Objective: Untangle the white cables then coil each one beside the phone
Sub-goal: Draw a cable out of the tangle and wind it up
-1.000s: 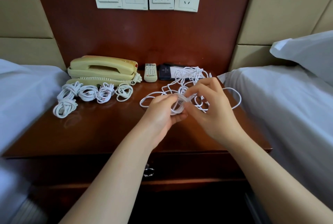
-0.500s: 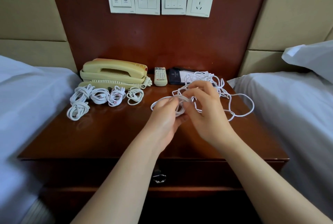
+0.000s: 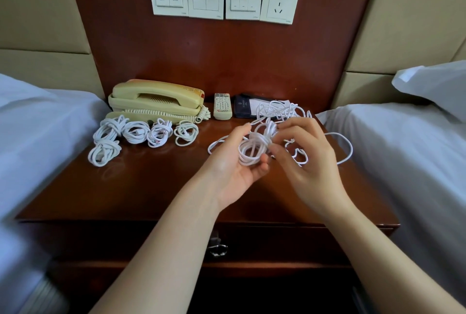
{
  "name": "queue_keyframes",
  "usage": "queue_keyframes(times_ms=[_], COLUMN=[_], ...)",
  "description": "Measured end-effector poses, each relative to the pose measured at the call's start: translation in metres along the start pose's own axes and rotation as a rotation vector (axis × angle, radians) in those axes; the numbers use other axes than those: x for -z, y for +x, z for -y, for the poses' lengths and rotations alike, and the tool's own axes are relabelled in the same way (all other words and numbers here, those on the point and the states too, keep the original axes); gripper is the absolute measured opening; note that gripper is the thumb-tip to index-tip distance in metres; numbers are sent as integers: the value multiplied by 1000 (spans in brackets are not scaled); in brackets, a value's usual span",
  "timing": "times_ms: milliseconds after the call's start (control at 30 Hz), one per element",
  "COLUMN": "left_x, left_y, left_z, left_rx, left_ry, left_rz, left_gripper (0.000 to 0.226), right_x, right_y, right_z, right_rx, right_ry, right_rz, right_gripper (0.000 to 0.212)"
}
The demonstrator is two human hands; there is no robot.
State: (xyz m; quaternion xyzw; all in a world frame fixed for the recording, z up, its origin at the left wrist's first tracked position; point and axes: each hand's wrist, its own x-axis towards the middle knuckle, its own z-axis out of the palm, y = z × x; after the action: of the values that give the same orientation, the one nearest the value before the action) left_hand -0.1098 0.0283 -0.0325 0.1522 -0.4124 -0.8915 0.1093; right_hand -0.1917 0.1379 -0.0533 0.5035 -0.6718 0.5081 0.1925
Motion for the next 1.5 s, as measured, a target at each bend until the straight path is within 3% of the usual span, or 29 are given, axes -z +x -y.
queue_keyframes(times_ms=[300, 633, 900, 1133, 1500], left_x=[-5, 0, -2, 3, 5], left_y=[0, -3, -3, 0, 2], left_z=[6, 7, 8, 5, 6], left_rx=[-70, -67, -98, -67, -27], left_ry=[45, 47, -142, -126, -197], left_rz=[-69, -70, -150, -218, -195], left_gripper=[25, 26, 30, 31, 31], right_x=[-13, -16, -35, -35, -40], right_y=[-1, 5, 8, 13, 14], right_z=[2, 10, 19, 18, 5], right_rx=[-42, -170, -102, -61, -19], right_ry=[9, 159, -11, -99, -250], right_rz=[-77, -27, -169, -4, 30], right_gripper=[6, 16, 6, 4, 10])
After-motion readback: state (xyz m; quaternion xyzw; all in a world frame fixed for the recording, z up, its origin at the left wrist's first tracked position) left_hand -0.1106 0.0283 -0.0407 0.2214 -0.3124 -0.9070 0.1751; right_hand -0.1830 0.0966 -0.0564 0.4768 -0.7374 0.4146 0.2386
